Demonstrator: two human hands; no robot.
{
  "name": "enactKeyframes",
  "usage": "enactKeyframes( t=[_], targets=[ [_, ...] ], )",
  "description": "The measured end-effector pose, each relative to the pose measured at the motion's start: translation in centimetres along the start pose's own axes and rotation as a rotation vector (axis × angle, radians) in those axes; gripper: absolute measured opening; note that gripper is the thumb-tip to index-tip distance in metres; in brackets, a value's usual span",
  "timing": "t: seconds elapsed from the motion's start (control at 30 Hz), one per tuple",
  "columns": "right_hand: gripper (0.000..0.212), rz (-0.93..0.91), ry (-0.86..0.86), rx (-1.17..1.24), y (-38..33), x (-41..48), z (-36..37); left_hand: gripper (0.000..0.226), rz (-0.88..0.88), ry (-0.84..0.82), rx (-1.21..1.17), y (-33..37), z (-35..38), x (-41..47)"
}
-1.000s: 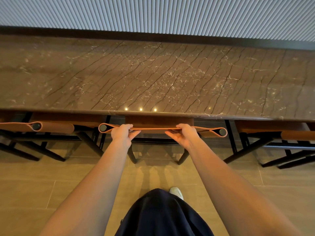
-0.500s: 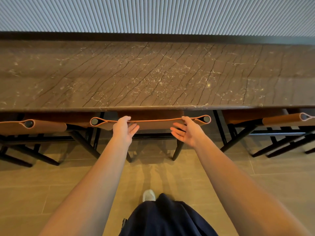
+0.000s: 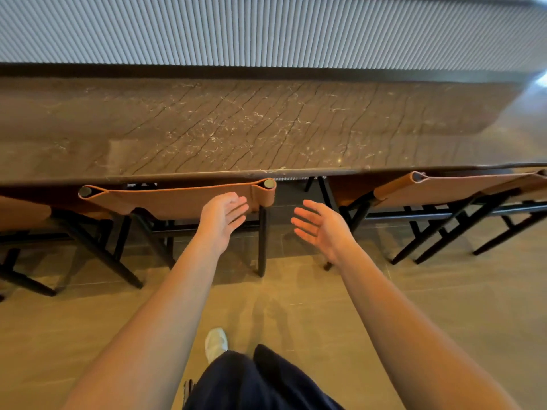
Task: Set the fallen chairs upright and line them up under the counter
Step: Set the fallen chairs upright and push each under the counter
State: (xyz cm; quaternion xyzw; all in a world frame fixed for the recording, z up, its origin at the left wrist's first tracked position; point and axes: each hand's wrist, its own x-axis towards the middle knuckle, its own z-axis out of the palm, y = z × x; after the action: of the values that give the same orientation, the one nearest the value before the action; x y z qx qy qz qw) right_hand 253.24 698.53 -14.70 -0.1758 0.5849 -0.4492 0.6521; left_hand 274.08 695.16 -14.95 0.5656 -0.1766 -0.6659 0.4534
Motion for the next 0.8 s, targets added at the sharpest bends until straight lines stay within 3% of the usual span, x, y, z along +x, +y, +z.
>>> enactKeyframes(
  t=[0.4, 0.8],
  targets=[
    [0.035, -0.125, 0.092, 0.058, -3.5, -6.5, -17.4, 0.021, 0.010, -0.194, 0.148, -9.8, 16.4, -5.5],
    [0.035, -0.211, 0.265, 0.149, -8.6, -4.1, -29.9, 0.020, -0.020, -0.354, 0.341, -13.7, 31.2, -2.1]
  ],
)
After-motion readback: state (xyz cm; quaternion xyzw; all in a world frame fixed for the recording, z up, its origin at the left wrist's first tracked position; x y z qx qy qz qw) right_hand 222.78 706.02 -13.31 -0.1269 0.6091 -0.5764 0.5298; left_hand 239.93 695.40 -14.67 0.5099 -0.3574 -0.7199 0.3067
